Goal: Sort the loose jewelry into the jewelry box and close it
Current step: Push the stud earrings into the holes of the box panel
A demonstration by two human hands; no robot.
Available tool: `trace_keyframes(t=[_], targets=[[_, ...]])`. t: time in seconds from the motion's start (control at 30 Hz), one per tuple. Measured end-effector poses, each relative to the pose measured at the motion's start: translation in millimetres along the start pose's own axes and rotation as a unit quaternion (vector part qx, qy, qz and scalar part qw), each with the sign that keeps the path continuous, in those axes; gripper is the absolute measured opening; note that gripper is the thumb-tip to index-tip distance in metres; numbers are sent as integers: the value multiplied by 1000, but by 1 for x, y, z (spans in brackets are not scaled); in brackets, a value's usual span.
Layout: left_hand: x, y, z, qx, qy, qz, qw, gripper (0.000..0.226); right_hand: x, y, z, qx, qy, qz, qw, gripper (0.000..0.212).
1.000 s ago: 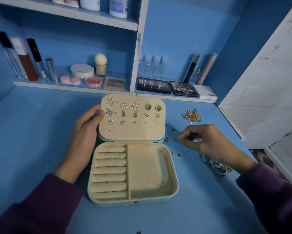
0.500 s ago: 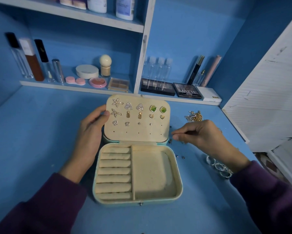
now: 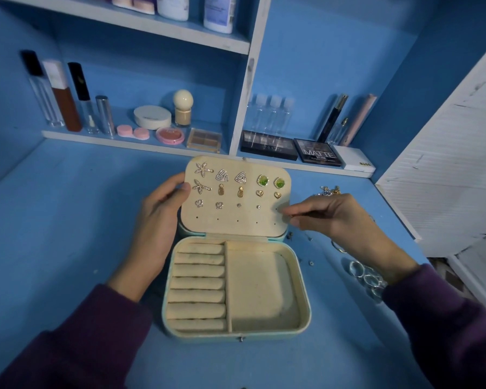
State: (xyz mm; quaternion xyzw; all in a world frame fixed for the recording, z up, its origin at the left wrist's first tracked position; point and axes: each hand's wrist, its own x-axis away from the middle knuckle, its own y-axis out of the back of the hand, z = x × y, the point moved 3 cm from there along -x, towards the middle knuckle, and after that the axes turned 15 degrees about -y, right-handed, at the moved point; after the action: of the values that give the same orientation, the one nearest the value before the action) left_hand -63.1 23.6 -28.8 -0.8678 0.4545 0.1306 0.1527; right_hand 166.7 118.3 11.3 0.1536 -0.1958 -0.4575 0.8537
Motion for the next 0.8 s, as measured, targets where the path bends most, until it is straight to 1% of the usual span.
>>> trace_keyframes(t=[0.1,0.2,0.3,0.4,0.53,0.67,0.8], targets=[[0,0,0,2,-3,1,1000,29,1,1,1,22,18,-2,1000,21],[-1,1,2,1,-3,-2,1000,29,1,-2,1,40,28,-23,999,15],[-1,1,3,3,-5,-6,1000,29,-2,-3,0,68,43,-47,996,14],[-1,1,3,3,-10,-2,1000,30,-5,-5,1,127,64,-63,988,2],[-1,0,2,7,-10,-4,1000,31,-9,-6,2,174,81,-81,978,12],[-1,0,0,12,-13,-4,1000,31,-13,-8,5,202,76,-79,973,7],[-1,0,0,19,-13,0,1000,31,-14,-9,8,205,69,-85,973,13]])
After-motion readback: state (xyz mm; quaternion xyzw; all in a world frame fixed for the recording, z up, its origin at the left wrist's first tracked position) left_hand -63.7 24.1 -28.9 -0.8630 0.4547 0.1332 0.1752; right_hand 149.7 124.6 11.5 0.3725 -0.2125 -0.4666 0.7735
